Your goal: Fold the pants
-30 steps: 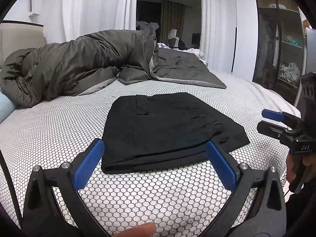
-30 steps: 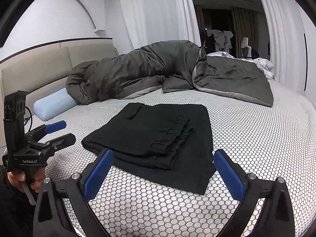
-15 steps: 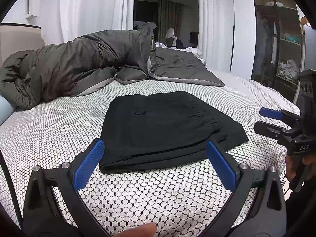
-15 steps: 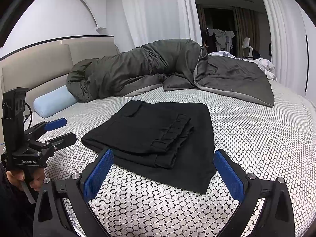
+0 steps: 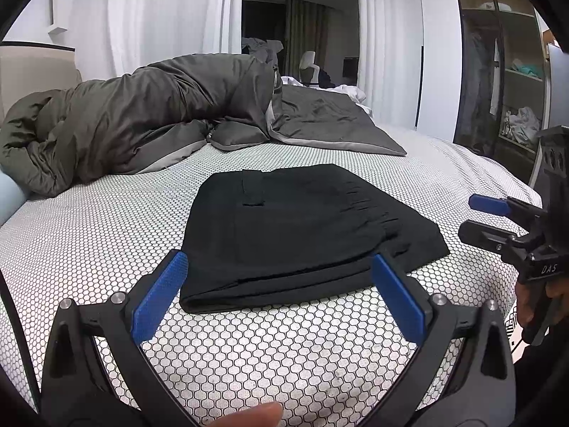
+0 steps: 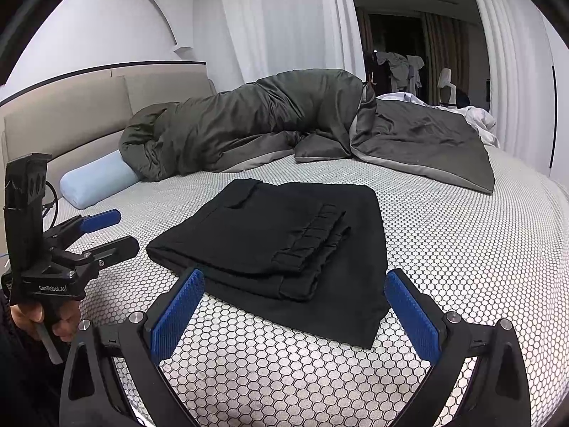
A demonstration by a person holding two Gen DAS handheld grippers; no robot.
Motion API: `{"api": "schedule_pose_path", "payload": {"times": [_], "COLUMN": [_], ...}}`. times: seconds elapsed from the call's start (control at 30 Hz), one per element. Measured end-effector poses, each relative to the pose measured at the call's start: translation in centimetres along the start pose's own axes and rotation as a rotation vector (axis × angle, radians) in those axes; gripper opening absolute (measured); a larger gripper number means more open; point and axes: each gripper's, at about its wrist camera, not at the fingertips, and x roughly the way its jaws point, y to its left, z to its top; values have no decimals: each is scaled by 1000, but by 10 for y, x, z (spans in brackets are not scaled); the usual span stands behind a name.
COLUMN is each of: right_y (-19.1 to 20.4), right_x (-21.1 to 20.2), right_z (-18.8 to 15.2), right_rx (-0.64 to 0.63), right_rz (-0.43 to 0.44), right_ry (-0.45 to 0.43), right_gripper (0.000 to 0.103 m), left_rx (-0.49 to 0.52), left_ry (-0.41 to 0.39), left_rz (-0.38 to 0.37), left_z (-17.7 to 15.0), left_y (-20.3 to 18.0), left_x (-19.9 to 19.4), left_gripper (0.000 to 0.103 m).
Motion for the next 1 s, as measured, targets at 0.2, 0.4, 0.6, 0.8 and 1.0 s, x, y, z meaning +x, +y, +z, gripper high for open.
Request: {"api": "schedule_pose_path", "payload": {"times": [0.2,0.4,0.6,0.8,1.0], "right_y": [1,2,3,4,5], "right_x": [0,1,1,2,3], "right_z": [0,0,0,0,-1], "right_rx": [-2,-5,-4,-5,-9], "right_rz": [-3,-2,-4,-6,-6], "right_ry": [0,5,5,6,12], "right_gripper": [103,103,103,103,103], "left_rx": [1,0,2,2,5], "left_ry": [-1,-1,1,-2,-3], "left_rz": [-3,-1,2,1,1], "left_z": [-1,0,-1,-1,-2], "left_y": [4,3,3,4,4], "left_x": [0,1,2,2,2], "left_gripper": [102,102,102,102,102]}}
